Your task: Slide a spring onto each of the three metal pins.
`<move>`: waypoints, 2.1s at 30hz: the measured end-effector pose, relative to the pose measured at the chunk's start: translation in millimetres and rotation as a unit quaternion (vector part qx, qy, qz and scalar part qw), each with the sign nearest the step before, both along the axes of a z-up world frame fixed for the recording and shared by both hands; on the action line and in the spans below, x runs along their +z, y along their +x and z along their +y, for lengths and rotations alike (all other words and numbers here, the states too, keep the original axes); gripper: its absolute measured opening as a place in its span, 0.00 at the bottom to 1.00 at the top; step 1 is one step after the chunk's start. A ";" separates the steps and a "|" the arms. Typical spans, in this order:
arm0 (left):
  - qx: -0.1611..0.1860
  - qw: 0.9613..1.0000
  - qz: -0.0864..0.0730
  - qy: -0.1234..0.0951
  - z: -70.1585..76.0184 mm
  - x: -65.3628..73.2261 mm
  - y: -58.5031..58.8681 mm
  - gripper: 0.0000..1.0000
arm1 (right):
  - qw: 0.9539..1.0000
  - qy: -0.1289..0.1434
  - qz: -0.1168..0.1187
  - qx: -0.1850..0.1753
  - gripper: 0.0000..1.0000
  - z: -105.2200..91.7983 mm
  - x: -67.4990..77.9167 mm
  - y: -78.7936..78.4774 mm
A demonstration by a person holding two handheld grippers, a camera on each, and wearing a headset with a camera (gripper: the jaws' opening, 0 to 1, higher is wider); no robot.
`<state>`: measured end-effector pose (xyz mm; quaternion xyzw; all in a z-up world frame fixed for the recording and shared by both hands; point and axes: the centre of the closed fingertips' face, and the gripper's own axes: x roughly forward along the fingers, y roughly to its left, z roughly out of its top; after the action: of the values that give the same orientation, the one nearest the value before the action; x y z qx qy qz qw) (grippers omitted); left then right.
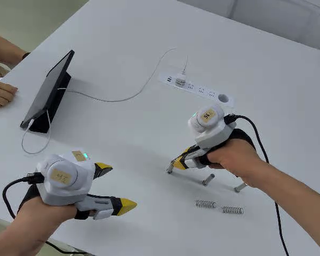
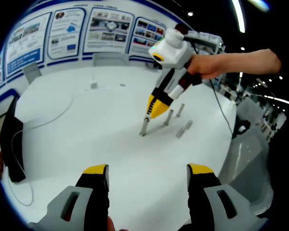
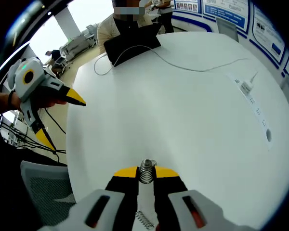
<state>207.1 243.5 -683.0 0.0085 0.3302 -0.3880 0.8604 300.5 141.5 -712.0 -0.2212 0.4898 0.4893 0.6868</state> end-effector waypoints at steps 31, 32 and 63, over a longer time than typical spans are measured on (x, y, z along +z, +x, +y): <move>0.000 1.000 0.000 0.000 1.0 -1.0 1.6 0.66 | 0.997 -0.028 -0.037 0.056 0.13 12.2 -6.4 -3.2; -0.001 1.000 0.001 0.000 0.5 -0.9 1.5 0.66 | 0.997 -0.028 -0.038 0.059 0.13 12.1 -7.3 -4.0; 0.002 1.000 0.000 0.002 3.7 -1.4 2.3 0.66 | 0.997 -0.034 -0.048 0.048 0.13 16.6 -40.0 -5.8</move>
<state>209.4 247.2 -684.3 0.0093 0.3314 -0.3854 0.8611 294.7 158.1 -752.0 -0.2910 0.4610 0.4936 0.6776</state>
